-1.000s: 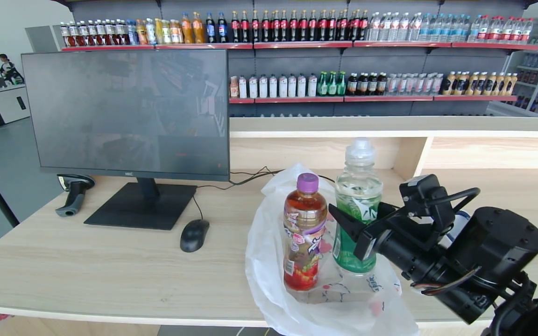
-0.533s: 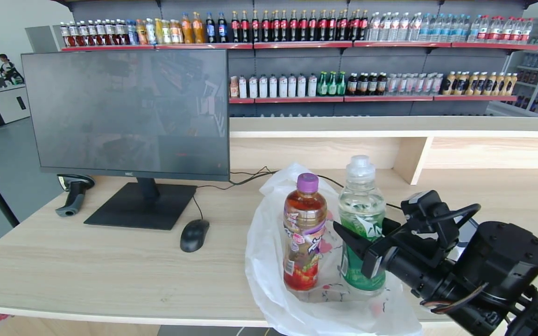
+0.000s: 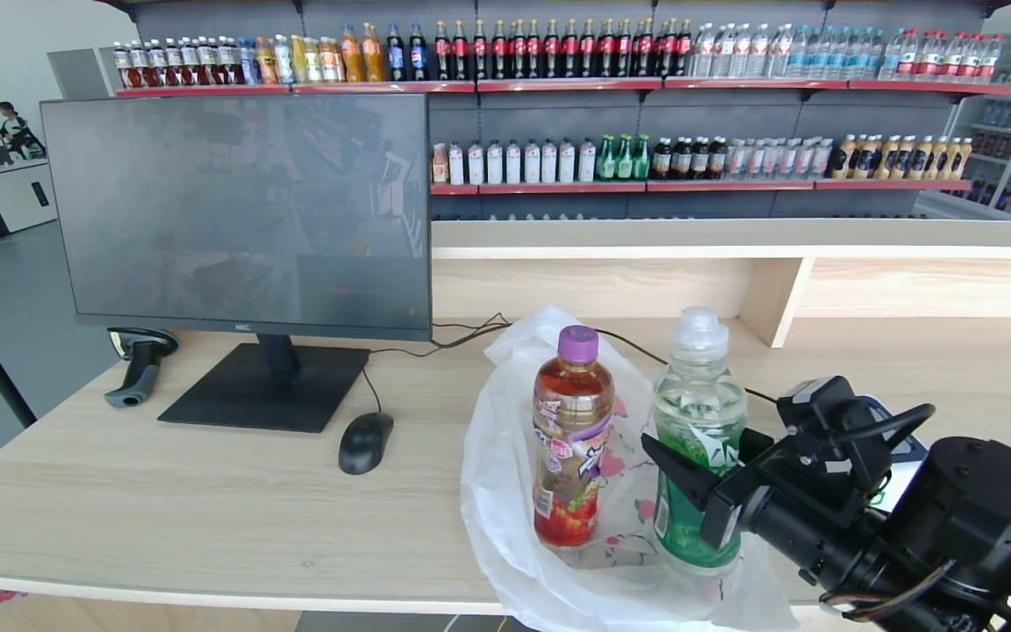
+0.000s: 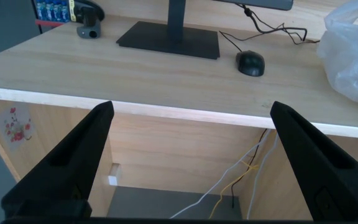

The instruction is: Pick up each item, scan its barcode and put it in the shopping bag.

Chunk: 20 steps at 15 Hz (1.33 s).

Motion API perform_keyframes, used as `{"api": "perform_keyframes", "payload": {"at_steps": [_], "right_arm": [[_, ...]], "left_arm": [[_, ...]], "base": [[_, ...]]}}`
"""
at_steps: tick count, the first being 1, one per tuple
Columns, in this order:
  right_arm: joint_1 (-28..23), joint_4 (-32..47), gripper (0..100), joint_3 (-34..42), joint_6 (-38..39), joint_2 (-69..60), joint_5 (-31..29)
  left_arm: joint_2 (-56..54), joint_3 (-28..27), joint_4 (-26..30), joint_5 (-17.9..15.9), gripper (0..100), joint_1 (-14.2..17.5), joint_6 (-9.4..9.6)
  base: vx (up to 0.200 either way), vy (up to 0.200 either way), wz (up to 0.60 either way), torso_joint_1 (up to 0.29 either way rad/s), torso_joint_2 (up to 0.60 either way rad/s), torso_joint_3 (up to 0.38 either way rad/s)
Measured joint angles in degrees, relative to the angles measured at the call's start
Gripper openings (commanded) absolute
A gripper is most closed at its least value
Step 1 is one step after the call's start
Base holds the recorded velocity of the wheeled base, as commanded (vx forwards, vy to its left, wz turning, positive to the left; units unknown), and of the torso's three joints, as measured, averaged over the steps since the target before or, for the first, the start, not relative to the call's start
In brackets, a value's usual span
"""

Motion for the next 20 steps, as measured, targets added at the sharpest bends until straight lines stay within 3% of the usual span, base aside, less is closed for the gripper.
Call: {"api": "perform_keyframes", "payload": {"at_steps": [6, 12, 20], "right_arm": [[0.1, 0.1, 0, 3.2, -0.1, -0.8, 0.0], [0.0, 0.5, 0, -3.9, -0.1, -0.7, 0.0], [-0.4, 0.3, 0, -6.9, 0.0, 2.0, 0.1]], "left_arm": [[0.0, 0.0, 0.0, 0.0, 100, 0.0, -0.01], [0.0, 0.0, 0.0, 0.0, 100, 0.0, -0.01], [0.0, 0.0, 0.0, 0.0, 100, -0.1, 0.05]], "base": [[0.000, 0.000, 0.00, 0.000, 0.00, 0.000], [0.000, 0.000, 0.00, 0.000, 0.00, 0.000], [0.000, 0.000, 0.00, 0.000, 0.00, 0.000]]}}
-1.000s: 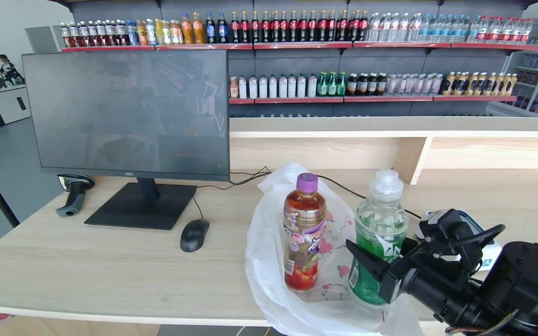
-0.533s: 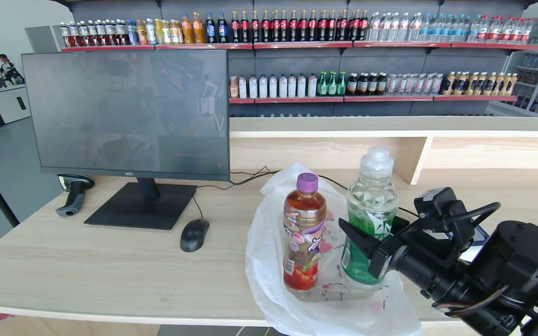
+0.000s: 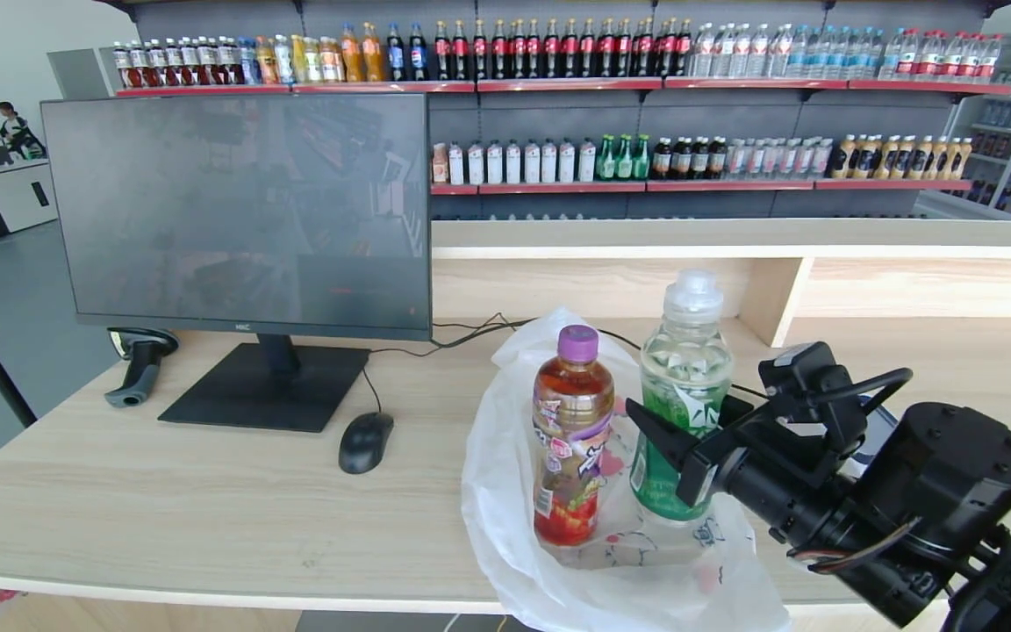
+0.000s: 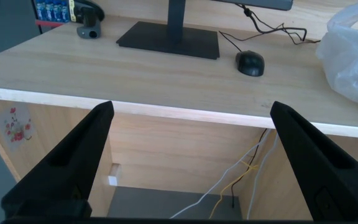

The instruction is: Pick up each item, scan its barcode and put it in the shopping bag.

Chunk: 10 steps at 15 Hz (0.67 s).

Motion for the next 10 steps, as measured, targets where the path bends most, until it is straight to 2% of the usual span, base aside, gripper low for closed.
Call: {"api": "perform_keyframes", "payload": {"at_steps": [10], "right_arm": [[-1.6, 0.0, 0, -2.1, 0.2, 3.3, 0.0]], "left_arm": [[0.0, 0.0, 0.0, 0.0, 100, 0.0, 0.20]], "base": [[0.000, 0.000, 0.00, 0.000, 0.00, 0.000]]}}
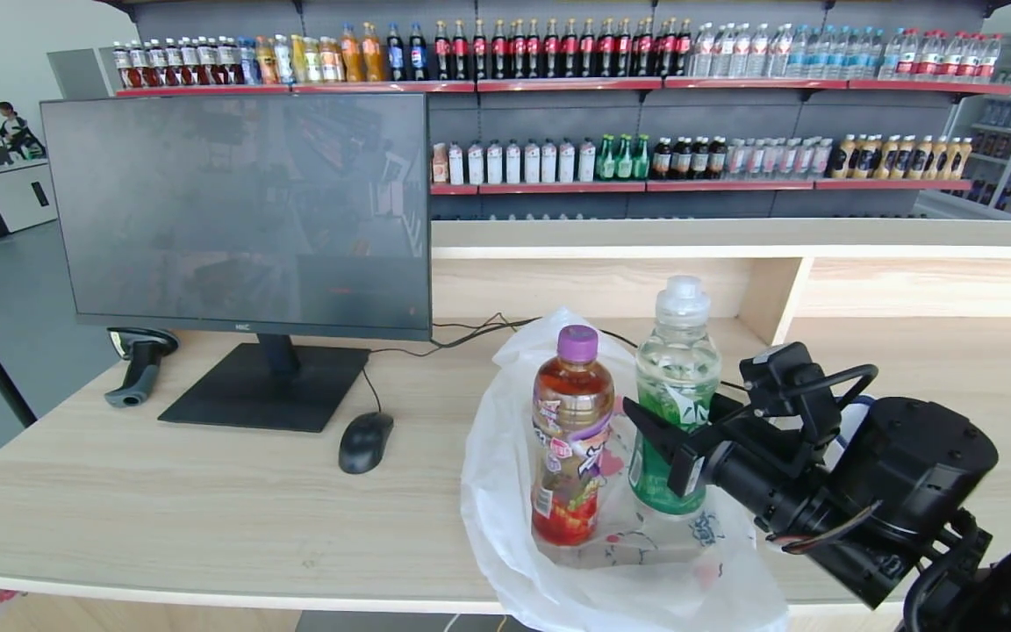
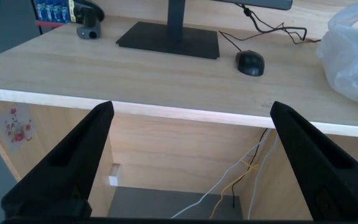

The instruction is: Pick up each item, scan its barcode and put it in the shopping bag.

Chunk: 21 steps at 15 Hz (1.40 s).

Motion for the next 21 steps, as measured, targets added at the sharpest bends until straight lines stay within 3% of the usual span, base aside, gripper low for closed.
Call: {"api": "perform_keyframes", "payload": {"at_steps": [7, 21], "right_arm": [[0.0, 0.0, 0, -1.3, 2.4, 1.2, 0.0], [0.0, -0.1, 0, 3.7, 1.0, 1.5, 0.0]], "left_arm": [[0.0, 0.0, 0.0, 0.0, 100, 0.0, 0.00], [0.0, 0.0, 0.0, 0.0, 100, 0.0, 0.02]], "base": [[0.000, 0.000, 0.00, 0.000, 0.00, 0.000], [0.000, 0.000, 0.00, 0.000, 0.00, 0.000]]}}
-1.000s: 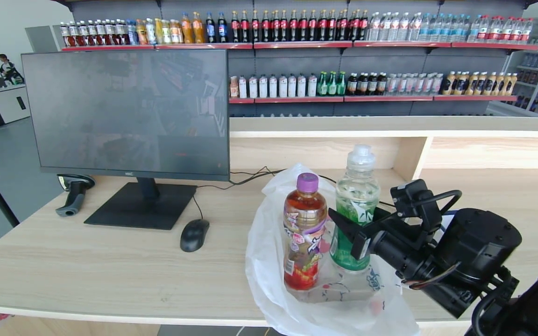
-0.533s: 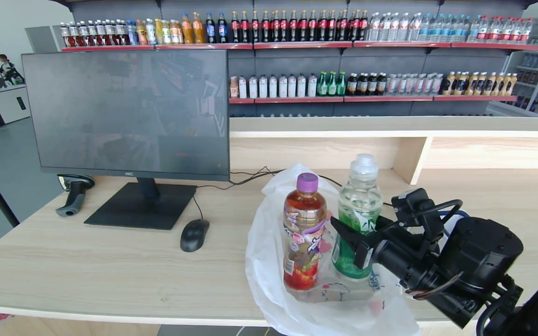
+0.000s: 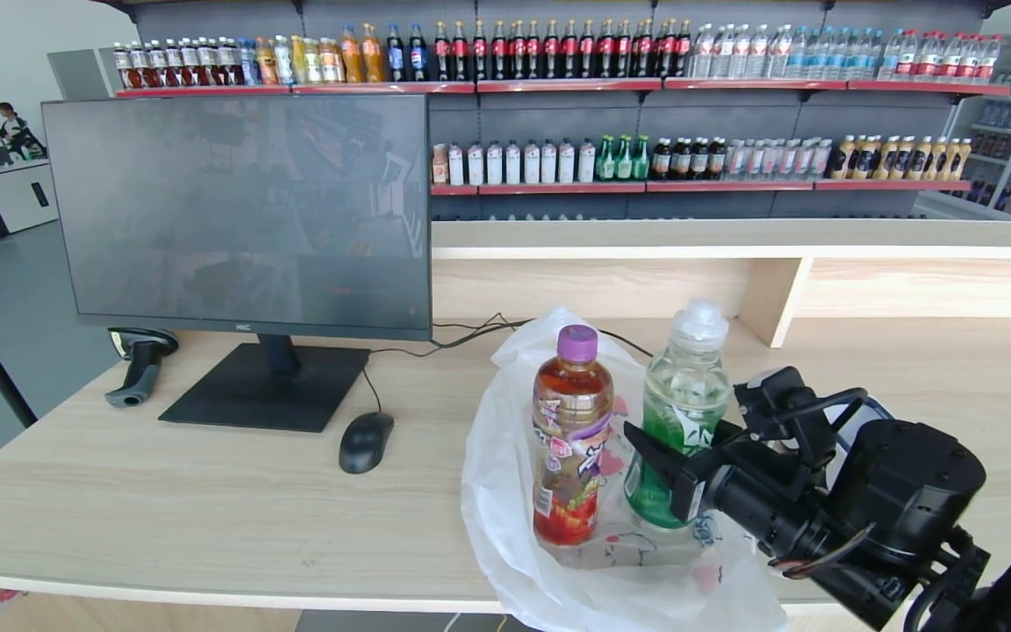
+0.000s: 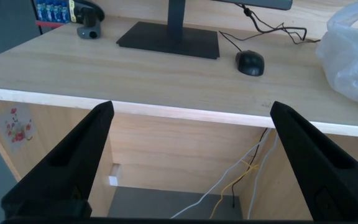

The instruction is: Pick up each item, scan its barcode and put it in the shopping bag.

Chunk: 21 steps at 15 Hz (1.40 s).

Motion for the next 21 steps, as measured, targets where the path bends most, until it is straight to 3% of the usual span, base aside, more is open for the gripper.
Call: {"api": "perform_keyframes", "payload": {"at_steps": [8, 9, 21], "right_arm": [[0.0, 0.3, 0, 0.7, 0.0, -0.1, 0.0], [0.0, 0.3, 100, 0.8, 0.0, -0.1, 0.0], [0.2, 0.1, 100, 0.9, 0.0, -2.4, 0.0]], "left_arm": [[0.0, 0.0, 0.0, 0.0, 100, 0.0, -0.02], [0.0, 0.0, 0.0, 0.0, 100, 0.0, -0.02], [0.0, 0.0, 0.0, 0.1, 100, 0.0, -0.20]], "base": [[0.000, 0.000, 0.00, 0.000, 0.00, 0.000], [0.000, 0.000, 0.00, 0.000, 0.00, 0.000], [0.000, 0.000, 0.00, 0.000, 0.00, 0.000]]}}
